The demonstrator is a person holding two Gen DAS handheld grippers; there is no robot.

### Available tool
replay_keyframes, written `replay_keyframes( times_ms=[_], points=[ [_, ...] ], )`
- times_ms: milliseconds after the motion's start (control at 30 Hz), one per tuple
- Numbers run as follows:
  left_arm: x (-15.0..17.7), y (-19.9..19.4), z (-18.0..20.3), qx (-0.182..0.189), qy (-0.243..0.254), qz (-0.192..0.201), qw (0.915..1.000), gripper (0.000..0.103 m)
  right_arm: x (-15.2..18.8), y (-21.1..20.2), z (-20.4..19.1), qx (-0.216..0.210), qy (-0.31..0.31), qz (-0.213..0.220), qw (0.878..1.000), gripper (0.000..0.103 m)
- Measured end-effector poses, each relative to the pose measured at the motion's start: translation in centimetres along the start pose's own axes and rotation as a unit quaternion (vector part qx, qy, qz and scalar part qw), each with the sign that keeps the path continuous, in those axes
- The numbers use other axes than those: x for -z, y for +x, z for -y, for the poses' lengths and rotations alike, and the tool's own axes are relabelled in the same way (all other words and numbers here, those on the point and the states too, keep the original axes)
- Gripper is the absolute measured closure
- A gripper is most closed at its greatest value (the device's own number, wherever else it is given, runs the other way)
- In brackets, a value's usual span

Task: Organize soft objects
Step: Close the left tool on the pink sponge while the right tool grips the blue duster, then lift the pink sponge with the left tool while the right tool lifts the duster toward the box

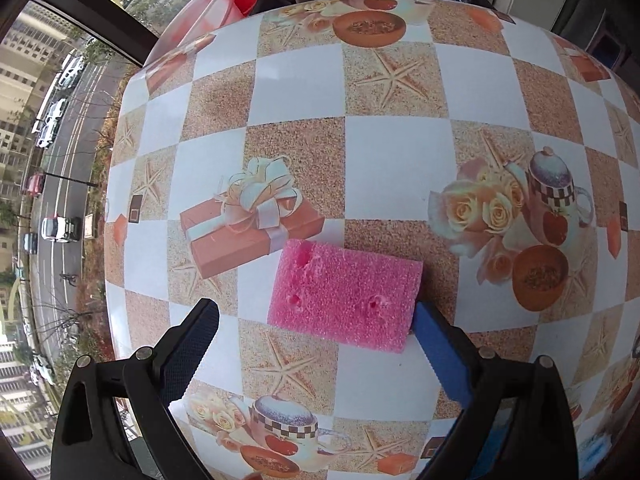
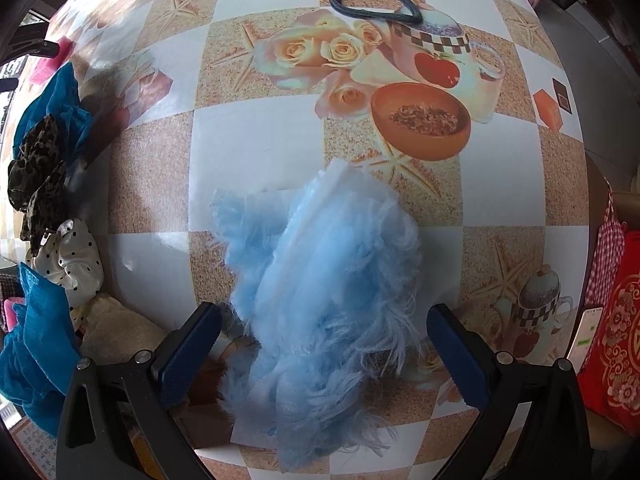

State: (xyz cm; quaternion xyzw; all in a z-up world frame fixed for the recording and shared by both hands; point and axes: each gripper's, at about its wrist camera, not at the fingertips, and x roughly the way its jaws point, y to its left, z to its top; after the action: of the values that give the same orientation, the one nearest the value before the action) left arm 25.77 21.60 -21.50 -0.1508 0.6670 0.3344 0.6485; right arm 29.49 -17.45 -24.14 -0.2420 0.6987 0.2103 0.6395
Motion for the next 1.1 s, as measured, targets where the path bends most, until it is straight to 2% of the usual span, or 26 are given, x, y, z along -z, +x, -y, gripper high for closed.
replay_keyframes(
  times_ms=[67,133,267,333,367,400,500,533,567,600,767,867,1100],
  points=[
    [-0.2,0.8,0.5,-0.007,0.018,-0.010,0.9998,0.005,0.1,0.0,0.0,0.001,0.000,0.002,1.000,0.000],
    [-0.3,0.6,0.7,-0.006,0.025,0.004,0.9997,0.004,0.1,0.0,0.0,0.001,0.001,0.002,1.000,0.000],
    [-0.5,0.4,1.3,-0.012,0.035,0.001,0.9993,0.005,0.2,-0.1,0.0,0.000,0.000,0.002,1.000,0.000],
    [-0.3,0.2,1.6,-0.002,0.037,0.001,0.9993,0.012,0.2,-0.1,-0.1,0.001,-0.002,-0.003,1.000,0.000],
    [-0.1,-0.1,1.7,0.013,0.037,0.002,0.9992,0.023,0.3,-0.1,0.0,0.002,0.001,-0.006,1.000,0.001],
    [0.0,-0.3,1.8,0.025,0.038,0.002,0.9990,0.029,0.5,-0.2,0.0,0.002,0.003,-0.005,1.000,0.003],
    [0.0,-0.6,2.7,0.010,0.050,0.004,0.9987,0.030,0.8,-1.2,0.0,0.002,-0.002,0.010,1.000,0.024],
    [0.1,-0.7,2.9,0.011,0.052,0.005,0.9986,0.030,0.9,-1.6,-0.1,0.002,-0.007,0.017,1.000,0.039],
    [0.3,-0.9,3.1,0.013,0.054,0.005,0.9985,0.031,0.9,-2.1,-0.1,0.001,-0.011,0.025,1.000,0.060],
    [0.6,-1.2,3.4,0.014,0.056,0.006,0.9983,0.031,0.9,-2.5,0.1,-0.007,-0.014,0.030,0.999,0.069],
    [3.0,-5.0,5.1,0.012,0.075,0.038,0.9964,0.031,1.1,-3.2,1.7,-0.049,0.012,0.034,0.998,0.070],
    [4.9,-7.0,5.7,0.025,0.094,0.064,0.9932,0.031,1.5,-4.0,2.4,-0.065,0.020,0.038,0.997,0.070],
    [10.0,-13.5,11.3,0.090,0.133,0.082,0.9835,0.031,3.2,-5.9,4.7,-0.080,0.040,0.048,0.995,0.070]
  ],
)
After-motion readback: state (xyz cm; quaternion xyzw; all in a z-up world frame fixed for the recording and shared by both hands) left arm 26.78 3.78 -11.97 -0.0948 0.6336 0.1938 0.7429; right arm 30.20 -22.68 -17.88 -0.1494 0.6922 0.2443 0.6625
